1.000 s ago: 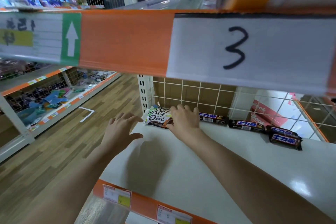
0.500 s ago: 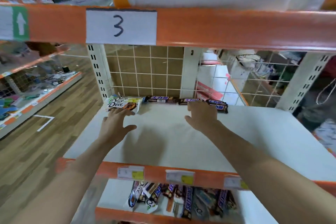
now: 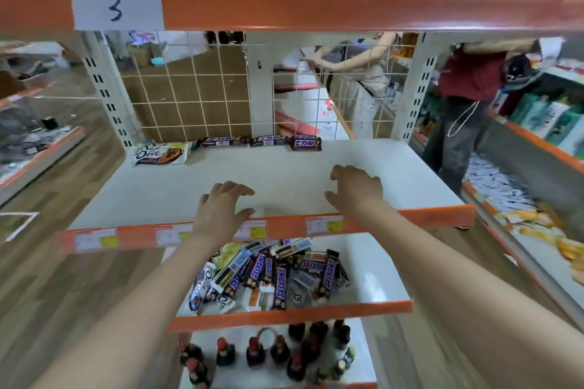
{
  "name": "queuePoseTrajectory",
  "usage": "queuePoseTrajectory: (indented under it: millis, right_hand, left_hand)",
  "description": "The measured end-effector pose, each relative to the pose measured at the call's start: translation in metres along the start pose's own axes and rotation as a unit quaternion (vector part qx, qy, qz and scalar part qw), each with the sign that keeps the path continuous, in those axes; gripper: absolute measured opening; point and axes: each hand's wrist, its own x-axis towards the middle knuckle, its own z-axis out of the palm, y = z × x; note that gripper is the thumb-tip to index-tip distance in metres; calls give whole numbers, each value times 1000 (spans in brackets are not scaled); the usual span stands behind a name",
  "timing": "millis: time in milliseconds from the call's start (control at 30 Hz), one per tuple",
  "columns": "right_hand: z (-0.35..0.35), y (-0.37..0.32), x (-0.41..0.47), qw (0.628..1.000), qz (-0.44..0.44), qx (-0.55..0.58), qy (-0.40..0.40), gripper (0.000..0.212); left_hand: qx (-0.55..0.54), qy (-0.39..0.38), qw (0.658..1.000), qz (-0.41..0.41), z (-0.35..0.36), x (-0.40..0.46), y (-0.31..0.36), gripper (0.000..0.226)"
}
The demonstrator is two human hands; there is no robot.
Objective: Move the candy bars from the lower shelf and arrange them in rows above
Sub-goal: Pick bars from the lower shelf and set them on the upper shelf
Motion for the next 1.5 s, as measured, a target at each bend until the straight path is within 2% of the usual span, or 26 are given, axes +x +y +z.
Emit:
queuePoseTrajectory:
  millis: [133,267,500,733,1100,1300,1500]
  right_hand:
    - [9,3,-37,1000,-4,20,12,38]
    - [25,-1,-71,997,-36,39,53,32]
    - [61,-9,-112,997,-48,62,0,34]
    - [100,-10,-130,996,-39,58,-50,39]
    - [149,0,-126,992,-7,74,-105,28]
    - [177,4,-118,991,-6,71,-114,35]
    - [213,14,-106,983,5,79,-166,34]
  left_hand:
    - [-17,21,1000,-12,-1,-26,16,29]
    - [-35,38,999,18,5,-54,23,25]
    - [-32,1,999,36,30,-102,30,30]
    - [-32,-43,998,11,59,-125,19,29]
    - [-43,-108,993,14,109,-125,5,26]
    - [-51,-149,987,16,139,-121,-7,27]
    - [-63,-188,980,-12,178,-118,-17,24]
